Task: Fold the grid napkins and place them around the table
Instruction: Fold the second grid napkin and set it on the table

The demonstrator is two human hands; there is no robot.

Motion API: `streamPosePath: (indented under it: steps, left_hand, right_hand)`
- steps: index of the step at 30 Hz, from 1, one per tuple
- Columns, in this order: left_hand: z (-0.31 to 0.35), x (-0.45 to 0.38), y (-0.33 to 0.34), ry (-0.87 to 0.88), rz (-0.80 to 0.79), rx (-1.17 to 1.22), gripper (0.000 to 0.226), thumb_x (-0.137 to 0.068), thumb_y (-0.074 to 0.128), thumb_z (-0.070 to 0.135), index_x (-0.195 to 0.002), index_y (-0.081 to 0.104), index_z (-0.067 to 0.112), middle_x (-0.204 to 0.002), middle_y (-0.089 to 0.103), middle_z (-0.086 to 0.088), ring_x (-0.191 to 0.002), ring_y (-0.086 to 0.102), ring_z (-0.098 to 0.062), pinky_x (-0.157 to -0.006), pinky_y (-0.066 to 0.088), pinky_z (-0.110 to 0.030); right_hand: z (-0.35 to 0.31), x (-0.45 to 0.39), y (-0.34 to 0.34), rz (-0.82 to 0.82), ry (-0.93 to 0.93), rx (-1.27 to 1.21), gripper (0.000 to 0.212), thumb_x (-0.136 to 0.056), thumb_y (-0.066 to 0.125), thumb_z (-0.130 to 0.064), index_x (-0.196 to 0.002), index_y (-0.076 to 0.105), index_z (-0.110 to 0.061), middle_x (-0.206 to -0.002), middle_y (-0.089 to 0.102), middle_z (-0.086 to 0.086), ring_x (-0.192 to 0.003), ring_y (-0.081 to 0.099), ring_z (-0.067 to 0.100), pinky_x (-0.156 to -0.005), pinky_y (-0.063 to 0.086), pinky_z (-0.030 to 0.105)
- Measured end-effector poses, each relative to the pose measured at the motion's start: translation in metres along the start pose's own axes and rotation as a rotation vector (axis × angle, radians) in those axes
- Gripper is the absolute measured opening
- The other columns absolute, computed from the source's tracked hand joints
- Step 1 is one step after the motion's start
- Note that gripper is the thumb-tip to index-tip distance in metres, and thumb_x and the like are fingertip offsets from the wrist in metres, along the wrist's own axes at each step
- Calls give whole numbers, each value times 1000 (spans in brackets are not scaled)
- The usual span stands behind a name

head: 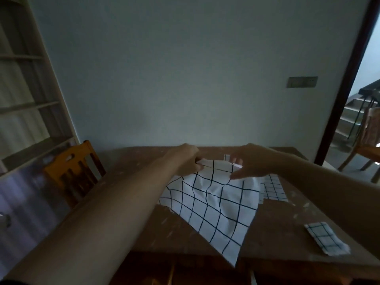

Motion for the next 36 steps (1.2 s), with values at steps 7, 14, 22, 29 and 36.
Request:
streamPosePath:
  steps: [7, 14, 22, 29, 36]
  left_hand:
    - [2, 1, -10, -92, -5, 19, 27, -89, 66, 41, -71, 63, 21, -70, 60, 2, -61, 54, -16, -52, 35, -27]
    - [-16, 8, -2, -199, -1, 118, 50, -84, 72, 45, -51, 45, 20, -51, 39, 4, -47, 34, -14, -51, 28, -28]
    - [-27, 11, 30, -247, -50, 318, 59, -82, 75, 44, -50, 31, 20, -53, 23, 5, -46, 22, -12, -51, 20, -26]
    - [31, -1, 22, -134, -79, 557, 39, -86, 64, 56, -104, 68, 22, -88, 59, 10, -80, 55, -6, -72, 42, -22]
    - [21, -17, 8, -262, 140, 965, 21, -93, 65, 30, -99, 75, 11, -62, 66, 9, -54, 57, -8, -55, 46, -25]
  right_hand:
    - [56, 0, -12, 200, -14, -87, 29, -87, 66, -42, -107, 71, -22, -113, 69, -2, -95, 64, 11, -90, 51, 32]
    - [70, -1, -23, 267, -171, -452, 19, -85, 65, -43, -91, 73, -27, -69, 67, -2, -53, 53, 17, -53, 42, 27]
    - [93, -2, -29, 363, -133, -739, 19, -96, 56, -17, -87, 71, -24, -71, 63, 3, -51, 51, -1, -54, 45, 13]
    - [65, 0, -54, 431, -231, -748, 19, -94, 58, -15, -82, 71, -24, -79, 69, 3, -69, 59, 10, -67, 47, 27]
    - [94, -10, -9, 92, -49, -463, 32, -82, 71, -42, -83, 73, -10, -72, 67, 1, -64, 61, 15, -66, 49, 30]
Point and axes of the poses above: each hand's wrist, its own x-axis away from the middle knuckle, its own y-axis out of the palm, z = x × y, the point moved 9 cm from there along -x, towards the middle knuckle
